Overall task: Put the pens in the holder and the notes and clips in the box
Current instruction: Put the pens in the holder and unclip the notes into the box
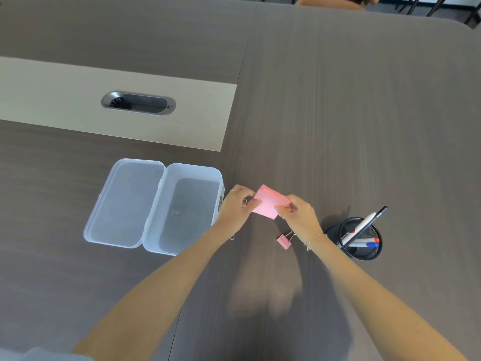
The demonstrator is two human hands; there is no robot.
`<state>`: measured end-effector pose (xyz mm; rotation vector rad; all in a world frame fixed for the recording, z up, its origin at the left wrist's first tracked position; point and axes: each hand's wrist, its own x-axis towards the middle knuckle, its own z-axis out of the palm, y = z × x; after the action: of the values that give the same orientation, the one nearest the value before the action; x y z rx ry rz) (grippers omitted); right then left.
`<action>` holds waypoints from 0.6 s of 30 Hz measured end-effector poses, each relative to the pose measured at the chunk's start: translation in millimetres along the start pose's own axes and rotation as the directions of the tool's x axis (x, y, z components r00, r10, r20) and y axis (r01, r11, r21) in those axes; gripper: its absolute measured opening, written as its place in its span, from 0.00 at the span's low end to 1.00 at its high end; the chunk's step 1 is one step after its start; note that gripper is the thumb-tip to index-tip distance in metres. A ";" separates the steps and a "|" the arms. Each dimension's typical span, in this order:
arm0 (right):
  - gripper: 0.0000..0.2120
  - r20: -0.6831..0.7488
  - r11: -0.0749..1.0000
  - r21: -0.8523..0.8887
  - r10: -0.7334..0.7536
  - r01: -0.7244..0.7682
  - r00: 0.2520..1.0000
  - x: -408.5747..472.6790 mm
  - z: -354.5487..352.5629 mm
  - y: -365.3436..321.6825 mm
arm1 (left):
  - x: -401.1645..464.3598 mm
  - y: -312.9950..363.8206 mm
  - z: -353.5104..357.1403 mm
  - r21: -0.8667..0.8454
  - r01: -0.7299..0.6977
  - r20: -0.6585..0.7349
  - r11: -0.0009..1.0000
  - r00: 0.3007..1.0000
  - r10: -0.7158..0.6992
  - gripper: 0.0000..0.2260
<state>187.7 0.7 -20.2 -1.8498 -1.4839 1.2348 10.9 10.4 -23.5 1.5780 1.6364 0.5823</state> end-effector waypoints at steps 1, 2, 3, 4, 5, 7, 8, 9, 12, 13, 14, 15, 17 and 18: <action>0.02 -0.017 0.996 0.089 0.009 -0.008 1.000 3.3 0.4 -10.5 | 2.7 5.0 -9.4 -0.015 0.003 -0.024 1.000 1.000 -0.003 0.09; 0.03 -0.038 0.984 0.180 0.005 0.002 0.999 7.3 1.5 -22.1 | 6.2 9.5 -19.3 -0.061 0.010 -0.052 0.998 0.999 -0.013 0.09; 0.03 -0.060 0.964 0.266 -0.007 0.023 0.998 10.9 3.8 -36.4 | 9.5 12.7 -31.1 -0.130 0.035 -0.076 0.991 0.996 -0.045 0.09; 0.05 -0.074 0.935 0.351 -0.022 0.047 0.997 14.2 7.7 -52.2 | 11.8 14.5 -45.0 -0.194 0.064 -0.097 0.979 0.992 -0.084 0.09; 0.06 -0.075 0.907 0.418 -0.030 0.059 0.997 17.3 11.8 -66.3 | 14.1 14.6 -58.7 -0.251 0.091 -0.121 0.964 0.985 -0.124 0.08; 0.09 -0.042 0.870 0.491 -0.032 0.049 0.999 21.7 22.6 -86.5 | 16.8 4.9 -86.7 -0.369 0.133 -0.152 0.920 0.968 -0.201 0.09; 0.09 -0.019 0.871 0.490 -0.031 0.036 0.999 22.2 27.9 -92.0 | 16.1 -3.4 -99.5 -0.425 0.157 -0.154 0.891 0.958 -0.243 0.10; 0.09 0.001 0.882 0.471 -0.029 0.025 1.000 21.6 32.5 -94.1 | 14.6 -13.4 -109.8 -0.453 0.193 -0.145 0.870 0.947 -0.286 0.11; 0.08 0.032 0.918 0.396 -0.036 0.020 0.999 17.0 45.7 -88.5 | 6.3 -49.5 -125.3 -0.413 0.326 -0.088 0.850 0.915 -0.393 0.10; 0.08 0.039 0.928 0.370 -0.056 0.038 0.998 15.0 50.2 -86.6 | 3.1 -58.5 -125.5 -0.390 0.374 -0.067 0.841 0.899 -0.432 0.10; 0.08 0.053 0.938 0.342 -0.079 0.057 0.995 13.3 55.9 -86.3 | 0.2 -65.4 -123.9 -0.379 0.413 -0.051 0.828 0.884 -0.464 0.10; 0.09 0.073 0.949 0.308 -0.098 0.071 0.993 11.8 62.6 -88.0 | -2.0 -70.8 -121.1 -0.382 0.437 -0.037 0.815 0.873 -0.486 0.10; 0.11 0.125 0.974 0.211 -0.115 0.087 0.985 11.0 79.2 -95.4 | -5.0 -76.0 -114.5 -0.413 0.452 -0.005 0.790 0.867 -0.499 0.13; 0.12 0.153 0.983 0.152 -0.122 0.098 0.981 11.8 88.1 -100.5 | -5.0 -77.1 -111.4 -0.426 0.452 0.001 0.784 0.867 -0.499 0.14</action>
<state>60.5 27.6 12.6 -1.5845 -1.5154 1.4263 -124.3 16.5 -15.7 0.7874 1.7664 0.6919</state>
